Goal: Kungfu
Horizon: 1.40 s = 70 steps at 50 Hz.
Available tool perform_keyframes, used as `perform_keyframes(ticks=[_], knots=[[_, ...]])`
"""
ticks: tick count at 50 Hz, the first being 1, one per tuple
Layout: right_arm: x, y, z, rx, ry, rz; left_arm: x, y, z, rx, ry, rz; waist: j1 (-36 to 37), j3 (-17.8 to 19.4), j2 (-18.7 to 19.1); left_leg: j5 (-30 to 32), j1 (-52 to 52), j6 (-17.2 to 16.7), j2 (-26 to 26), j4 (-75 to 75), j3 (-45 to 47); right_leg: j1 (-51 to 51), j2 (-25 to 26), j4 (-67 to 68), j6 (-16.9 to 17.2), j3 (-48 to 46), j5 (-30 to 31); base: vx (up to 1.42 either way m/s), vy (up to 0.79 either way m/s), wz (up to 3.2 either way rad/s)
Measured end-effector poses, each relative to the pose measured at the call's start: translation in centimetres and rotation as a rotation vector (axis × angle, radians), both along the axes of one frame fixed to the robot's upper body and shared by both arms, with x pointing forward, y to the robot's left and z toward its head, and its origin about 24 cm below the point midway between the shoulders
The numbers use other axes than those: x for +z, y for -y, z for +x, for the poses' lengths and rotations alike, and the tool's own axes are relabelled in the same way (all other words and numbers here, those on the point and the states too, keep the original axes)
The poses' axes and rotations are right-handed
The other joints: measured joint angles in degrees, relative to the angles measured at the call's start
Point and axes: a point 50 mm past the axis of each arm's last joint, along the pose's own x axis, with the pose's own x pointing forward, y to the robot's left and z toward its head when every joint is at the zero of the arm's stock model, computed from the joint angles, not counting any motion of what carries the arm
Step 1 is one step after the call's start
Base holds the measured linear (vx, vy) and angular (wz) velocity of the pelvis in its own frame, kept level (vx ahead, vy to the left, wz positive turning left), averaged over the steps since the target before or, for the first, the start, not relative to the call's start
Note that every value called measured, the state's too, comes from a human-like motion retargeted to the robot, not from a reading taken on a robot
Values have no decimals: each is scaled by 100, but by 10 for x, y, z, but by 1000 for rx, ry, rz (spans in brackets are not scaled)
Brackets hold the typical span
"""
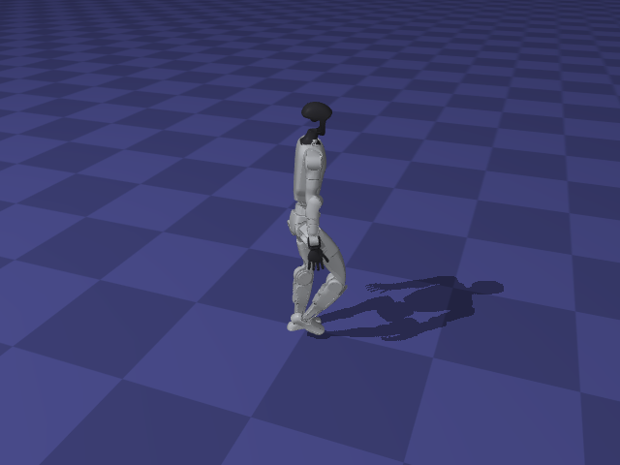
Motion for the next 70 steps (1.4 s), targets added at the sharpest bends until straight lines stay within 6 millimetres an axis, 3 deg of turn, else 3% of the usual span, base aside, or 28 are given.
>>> perform_keyframes(ticks=[7,15,18,20,21,22,23,25,26,27,28,30,32,33,35,37,38,40,41,42,46,50,56,58,60,64,67,70], knots=[[-2,3,-35,107,-127,-87,-1,-5,-32,-97,-136,1,-91,-315,558,-25,143,241,234,-324,-211,-1318,-165,3288,0,-557,-1457,20,10,7],[-3,3,-51,44,-132,-56,-4,7,-52,72,-184,-40,-154,-422,559,-132,106,253,120,6,-26,-1309,-121,3464,-40,-285,-1854,12,-5,-8],[-1,11,-49,-26,-42,-97,-9,36,-55,194,-107,-121,225,-821,585,850,-261,-184,131,94,519,-979,144,1972,-58,218,-1756,7,2,-43],[5,23,-35,-104,88,-175,-7,51,-29,317,148,-151,32,-616,554,2160,-629,-1315,-162,513,470,-267,-24,603,-3,512,-1545,-14,37,137],[11,31,-10,-175,204,-207,2,34,11,364,345,-137,-213,-197,343,2632,-1058,-1317,-635,1185,858,8,-612,116,-9,653,-1384,-75,88,264],[18,35,16,-238,330,-221,18,10,51,430,550,-137,-411,200,161,2949,-1456,-1318,-860,1791,1262,326,-1043,-497,-94,694,-1185,-111,80,262],[28,31,47,-286,477,-203,46,-27,93,519,778,-164,-514,553,35,2954,-1794,-1318,-586,2265,1697,729,-1161,-1363,-336,535,-909,-96,-1,185],[55,15,97,-299,776,-126,134,-98,166,719,1227,-411,-755,1151,-346,2328,-2015,-1318,426,2730,1853,1860,-798,-3674,-747,498,698,-79,-85,73],[68,12,110,-289,893,-77,196,-111,210,718,1478,-686,-403,1350,-200,1949,-2166,-987,1433,2692,1801,2044,-401,-3662,-1837,427,-727,-64,-72,-105],[80,8,118,-270,987,-17,266,-117,239,631,1731,-980,1,1435,-113,1681,-2223,-614,2305,2464,1786,2076,-43,-3466,-2605,492,-1747,-36,-40,-279],[87,2,119,-234,1032,74,334,-118,252,497,2002,-1240,509,1292,-146,1636,-2088,-155,2906,1855,1847,1808,239,-2901,-2731,829,-1955,4,-38,-261],[98,2,114,-258,1101,292,446,-57,274,110,2236,-1822,1198,1236,-101,2097,-1631,384,3243,488,1190,1421,143,-1812,-2695,704,-2214,53,-23,-89],[98,-3,90,-303,1094,475,495,36,286,-135,2012,-2294,1439,612,-507,2913,-1321,-7,2912,-173,548,1308,-259,-1008,-3000,638,-3097,105,15,43],[99,-4,76,-308,1094,513,500,65,289,-241,1830,-2465,1339,155,-787,3313,-1020,-90,2710,-545,1173,1106,-588,-552,-3000,784,-3444,123,21,92],[108,-12,61,-232,1096,567,492,96,292,-420,1488,-2651,53,-710,-267,2724,-1601,-576,3077,-507,1653,602,-466,13,-2923,279,-3772,96,25,198],[131,6,75,-158,1207,508,506,138,282,-565,1171,-2856,-497,-55,389,2994,-1813,-1098,3381,-510,1456,1049,-290,94,-2846,-167,-3786,4,67,136],[145,13,86,-113,1268,492,516,150,278,590,-1057,2870,-529,189,398,3034,-1540,-1263,3308,-660,1470,1098,-373,215,-2822,-63,-3808,-37,78,54],[166,21,106,-33,1356,483,532,169,272,619,-965,2894,-900,531,313,3133,-1785,-1318,2736,-595,1429,946,-948,553,-2565,38,-3861,-42,81,102],[170,18,111,-1,1370,502,538,170,271,641,-1002,2899,-1099,417,24,3248,-1632,-1318,2175,-885,1721,705,-1520,836,-2381,298,-3971,-17,56,148],[173,15,113,15,1379,521,541,172,270,-656,1032,-2873,-1290,332,-167,3330,-1562,-1318,1784,-1076,1878,571,-1921,1010,-2243,431,-4045,6,18,142],[174,14,106,-118,1429,543,524,189,268,-727,1055,-2698,-1070,516,135,3379,-1873,-1318,2420,-876,1759,967,-1257,439,-2362,-12,-3871,3,-16,12],[181,27,95,-164,1457,526,514,209,265,-713,976,-2673,-551,159,-224,3432,-1714,-1318,2059,-1051,2063,785,-1706,480,-2325,163,-3983,2,6,-10],[207,39,97,-67,1527,444,493,171,279,-666,1185,-2474,-299,130,242,3477,-1663,-1313,2842,-898,2681,1286,-1001,-439,-2601,-79,-3673,27,11,-27],[226,40,103,-14,1609,394,494,152,278,-702,1325,-2344,-204,218,362,3332,-1762,-1062,3063,-645,2584,1621,-806,-916,-2602,-191,-3472,17,17,33],[246,37,109,57,1698,314,500,133,272,-774,1514,-2167,-34,127,374,3095,-1935,-629,3046,-357,2700,1821,-879,-1281,-2524,-348,-3279,16,26,94],[288,11,127,313,1882,119,522,95,249,-973,2062,-1551,431,-106,301,2850,-2249,-272,2822,200,2833,2286,-1065,-1825,-2233,-697,-3041,20,23,124],[318,-16,147,533,2000,25,538,74,234,-1028,2393,-1079,838,-200,274,2636,-2298,-346,2493,389,2399,2834,-1083,-2224,-1914,-889,-2922,34,37,127],[347,-37,170,744,2096,-20,545,61,229,-1025,2532,-841,1167,-449,237,2381,-2358,-438,2060,587,1964,3468,-1033,-2726,-1463,-1125,-2729,43,35,162]])
